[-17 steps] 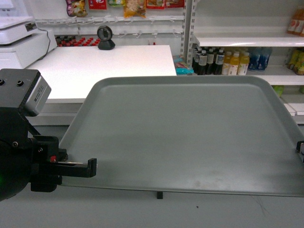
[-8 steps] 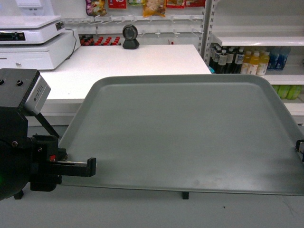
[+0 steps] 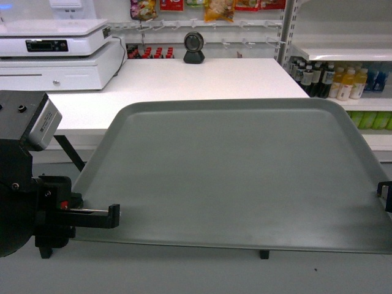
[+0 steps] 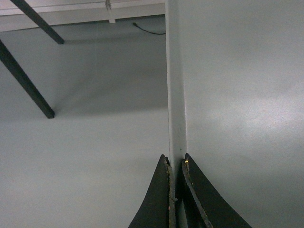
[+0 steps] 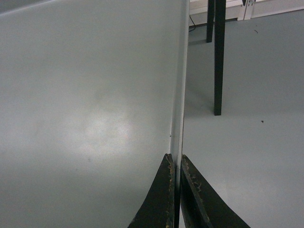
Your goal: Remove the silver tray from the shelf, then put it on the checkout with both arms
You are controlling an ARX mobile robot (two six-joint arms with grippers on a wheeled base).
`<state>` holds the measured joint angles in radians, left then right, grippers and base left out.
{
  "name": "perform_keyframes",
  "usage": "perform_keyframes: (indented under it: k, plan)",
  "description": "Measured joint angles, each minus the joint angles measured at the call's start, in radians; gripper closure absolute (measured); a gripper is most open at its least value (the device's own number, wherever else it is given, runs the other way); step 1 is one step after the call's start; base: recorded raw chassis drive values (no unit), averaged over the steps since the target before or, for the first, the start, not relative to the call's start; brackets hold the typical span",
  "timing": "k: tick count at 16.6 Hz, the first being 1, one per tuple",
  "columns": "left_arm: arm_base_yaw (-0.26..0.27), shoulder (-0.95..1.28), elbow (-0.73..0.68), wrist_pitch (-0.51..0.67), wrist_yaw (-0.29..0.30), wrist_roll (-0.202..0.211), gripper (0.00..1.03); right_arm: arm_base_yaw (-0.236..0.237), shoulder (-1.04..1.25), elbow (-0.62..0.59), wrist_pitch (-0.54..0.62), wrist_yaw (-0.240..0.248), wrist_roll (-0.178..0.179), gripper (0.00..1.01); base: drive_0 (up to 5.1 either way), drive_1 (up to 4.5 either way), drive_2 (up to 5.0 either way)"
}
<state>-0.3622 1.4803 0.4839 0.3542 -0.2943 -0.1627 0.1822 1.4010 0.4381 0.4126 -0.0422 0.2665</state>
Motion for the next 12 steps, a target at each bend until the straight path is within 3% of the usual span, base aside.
perform_keyframes:
  k: [2,12]
  plan:
    - [-0.002,0.0,0.0,0.006,-0.002,0.005,1.0,0.0,0.0,0.0,-0.002,0.003,0.0,0.99,-0.2,-0.17,-0.2]
    - [-0.003,-0.002,0.0,0.006,-0.002,0.006,1.0,-0.006,-0.001,0.0,0.0,0.001,0.0,0.99,-0.1,4.18,-4.4]
